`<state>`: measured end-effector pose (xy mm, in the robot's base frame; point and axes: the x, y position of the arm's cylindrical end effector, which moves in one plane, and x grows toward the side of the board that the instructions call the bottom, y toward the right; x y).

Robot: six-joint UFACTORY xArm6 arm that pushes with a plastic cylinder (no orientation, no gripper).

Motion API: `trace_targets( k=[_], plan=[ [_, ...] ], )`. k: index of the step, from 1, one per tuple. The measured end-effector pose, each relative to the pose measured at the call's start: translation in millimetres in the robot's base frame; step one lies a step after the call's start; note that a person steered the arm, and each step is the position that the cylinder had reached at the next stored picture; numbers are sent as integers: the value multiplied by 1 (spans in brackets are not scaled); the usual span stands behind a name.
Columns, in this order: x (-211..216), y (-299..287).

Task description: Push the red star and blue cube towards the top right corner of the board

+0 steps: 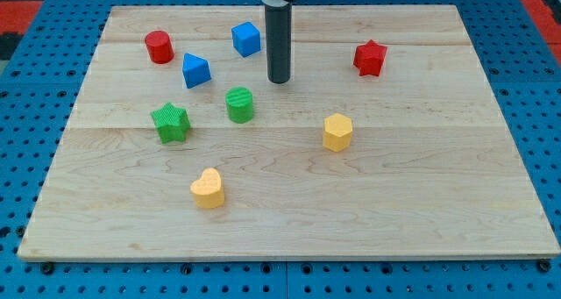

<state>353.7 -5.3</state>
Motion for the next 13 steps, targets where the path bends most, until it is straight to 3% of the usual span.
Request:
trace_targets(
  k=[4,6,8,10,11,13],
  plan=[
    [2,0],
    [0,117],
    [-65,162],
    [-86,176],
    [-36,118],
    [-46,-90]
  ],
)
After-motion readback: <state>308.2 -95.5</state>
